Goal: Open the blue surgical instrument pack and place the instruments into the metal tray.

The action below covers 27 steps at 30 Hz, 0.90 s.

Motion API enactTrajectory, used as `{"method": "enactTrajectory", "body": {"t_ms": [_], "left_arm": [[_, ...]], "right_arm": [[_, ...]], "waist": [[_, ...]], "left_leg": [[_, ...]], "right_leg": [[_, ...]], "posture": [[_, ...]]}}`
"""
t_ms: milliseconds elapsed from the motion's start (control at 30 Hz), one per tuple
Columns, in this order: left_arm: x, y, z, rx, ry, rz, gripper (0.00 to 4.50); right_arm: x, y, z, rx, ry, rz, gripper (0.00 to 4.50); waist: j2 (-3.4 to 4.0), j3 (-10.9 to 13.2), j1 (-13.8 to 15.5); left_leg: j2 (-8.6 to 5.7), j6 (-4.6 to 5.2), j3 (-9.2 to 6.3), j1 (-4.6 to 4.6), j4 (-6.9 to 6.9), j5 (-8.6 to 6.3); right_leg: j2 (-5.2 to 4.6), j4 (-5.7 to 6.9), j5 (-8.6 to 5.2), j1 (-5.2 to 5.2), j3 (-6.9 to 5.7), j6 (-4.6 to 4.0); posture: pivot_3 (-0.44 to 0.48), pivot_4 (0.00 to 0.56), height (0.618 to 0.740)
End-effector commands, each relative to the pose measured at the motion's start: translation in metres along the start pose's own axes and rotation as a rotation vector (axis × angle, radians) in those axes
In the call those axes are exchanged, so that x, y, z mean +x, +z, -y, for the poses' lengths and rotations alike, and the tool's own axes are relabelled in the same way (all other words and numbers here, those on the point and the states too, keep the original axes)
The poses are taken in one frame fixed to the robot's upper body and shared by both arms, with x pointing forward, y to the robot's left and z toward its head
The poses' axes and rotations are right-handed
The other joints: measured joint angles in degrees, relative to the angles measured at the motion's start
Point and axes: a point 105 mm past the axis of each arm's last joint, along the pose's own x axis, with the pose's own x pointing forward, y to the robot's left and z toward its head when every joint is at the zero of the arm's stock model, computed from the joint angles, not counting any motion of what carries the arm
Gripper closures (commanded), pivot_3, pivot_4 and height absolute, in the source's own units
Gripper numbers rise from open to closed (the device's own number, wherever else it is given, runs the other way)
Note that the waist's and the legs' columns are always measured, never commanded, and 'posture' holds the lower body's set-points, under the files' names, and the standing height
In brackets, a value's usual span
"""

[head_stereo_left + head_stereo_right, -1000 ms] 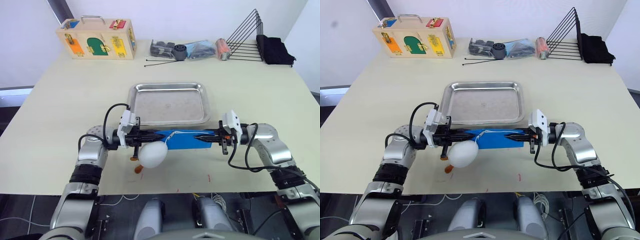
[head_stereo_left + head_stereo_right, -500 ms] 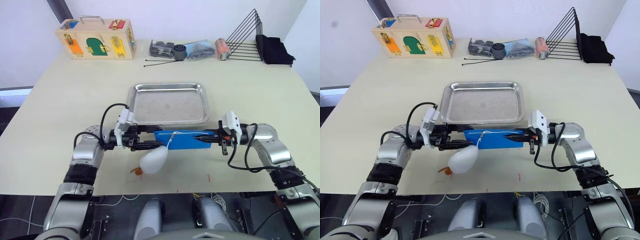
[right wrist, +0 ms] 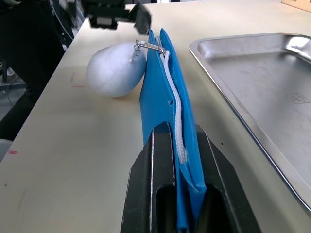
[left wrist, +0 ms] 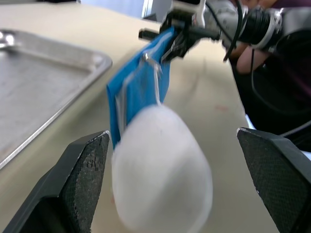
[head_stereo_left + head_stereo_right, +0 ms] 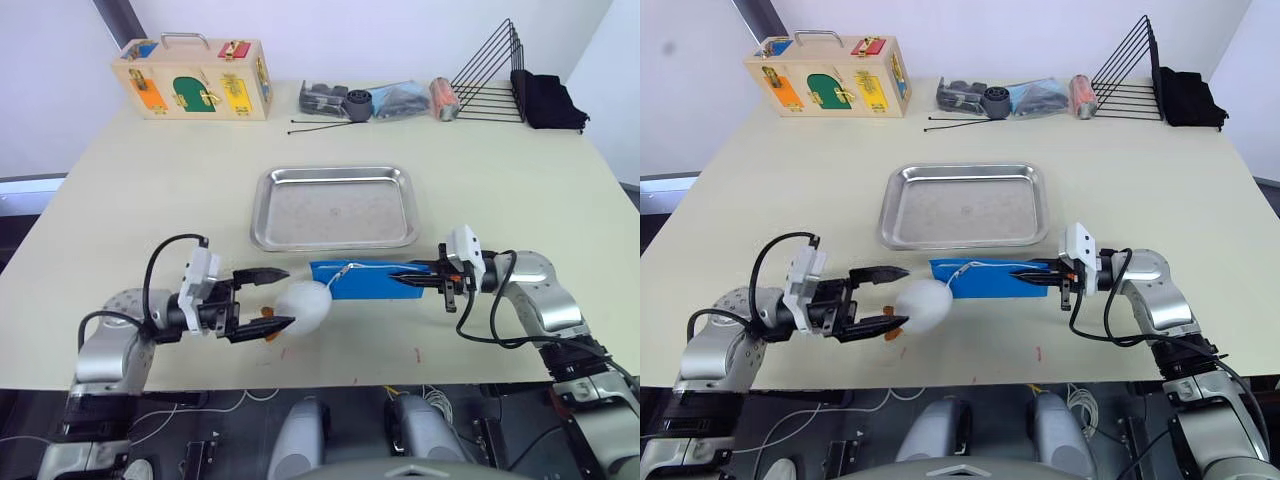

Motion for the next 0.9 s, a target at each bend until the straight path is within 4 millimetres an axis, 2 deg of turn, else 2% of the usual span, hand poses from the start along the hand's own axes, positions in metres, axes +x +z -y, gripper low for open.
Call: {"method": "enactTrajectory", "body": {"t_ms": [33,200,233,267,367,533,567,733,900], "left_arm": [[0.003,-0.008,0.003,0.078,-0.003,-0.082,0.07],[0.006,-0.023,-0.001,0.079,0.022,-0.114,0.07],[0.005,-0.025,-0.002,0.067,0.022,-0.109,0.29],[0.003,-0.025,-0.002,0.061,0.014,-0.099,0.58],[-0.001,-0.025,-0.001,0.043,0.0,-0.075,2.15],[-0.007,-0.017,0.002,0.006,-0.038,-0.016,4.35],[-0.011,-0.013,0.001,0.007,-0.029,-0.004,4.47],[-0.032,0.0,-0.014,0.034,0.051,0.01,4.47],[-0.067,0.003,-0.028,0.034,0.143,-0.057,4.47]], "right_arm": [[0.001,0.004,0.002,-0.029,-0.002,0.0,4.5],[0.002,0.004,0.003,-0.032,-0.001,0.002,4.5],[0.002,0.004,0.003,-0.032,-0.003,0.002,4.5],[0.002,0.004,0.003,-0.032,-0.005,0.001,4.5],[0.001,0.004,0.003,-0.03,-0.008,0.0,4.5],[0.0,0.003,0.004,-0.025,-0.014,-0.002,4.5],[0.0,0.003,0.004,-0.024,-0.015,-0.002,4.5],[0.001,0.002,0.003,-0.021,-0.015,0.0,4.5],[0.001,0.002,0.002,-0.023,-0.01,0.001,4.5]], "waist": [[0.0,0.0,0.0],[0.0,0.0,-0.1],[0.0,0.0,-0.1],[0.0,0.0,-0.1],[0.0,0.0,-0.1],[0.0,0.0,-0.1],[0.0,0.0,-0.1],[0.0,0.0,-0.1],[0.01,0.0,-0.2]], "left_leg": [[-0.01,0.0,0.03,0.0,0.0,0.0],[-0.01,0.0,0.09,0.01,0.0,0.0],[-0.01,0.0,0.09,0.01,0.0,0.0],[0.0,0.0,0.1,0.01,0.0,0.0],[0.01,0.0,0.11,0.01,0.0,0.0],[0.01,0.0,0.11,0.0,0.0,0.0],[0.01,0.0,0.11,0.0,0.0,0.0],[0.01,0.0,0.09,0.0,0.0,0.0],[0.0,0.0,0.09,0.0,-0.01,0.0]], "right_leg": [[0.0,0.0,0.0,0.0,0.01,0.0],[0.03,0.0,0.0,0.0,0.02,0.0],[0.03,0.01,0.0,-0.01,0.02,0.0],[0.04,0.0,0.0,-0.01,0.02,0.0],[0.03,0.01,0.0,-0.01,0.02,0.0],[0.03,0.0,0.0,-0.01,0.02,0.0],[0.04,0.01,0.0,-0.01,0.02,0.0],[0.03,0.0,0.0,-0.01,0.0,0.0],[0.06,0.0,0.0,-0.02,0.01,0.0]], "posture": [[0.0,0.15,0.74],[0.0,0.15,0.74],[0.0,0.15,0.74],[0.0,0.15,0.74],[0.0,0.15,0.74],[0.0,0.15,0.74],[0.0,0.15,0.74],[0.0,0.15,0.74],[0.0,0.15,0.74]]}}
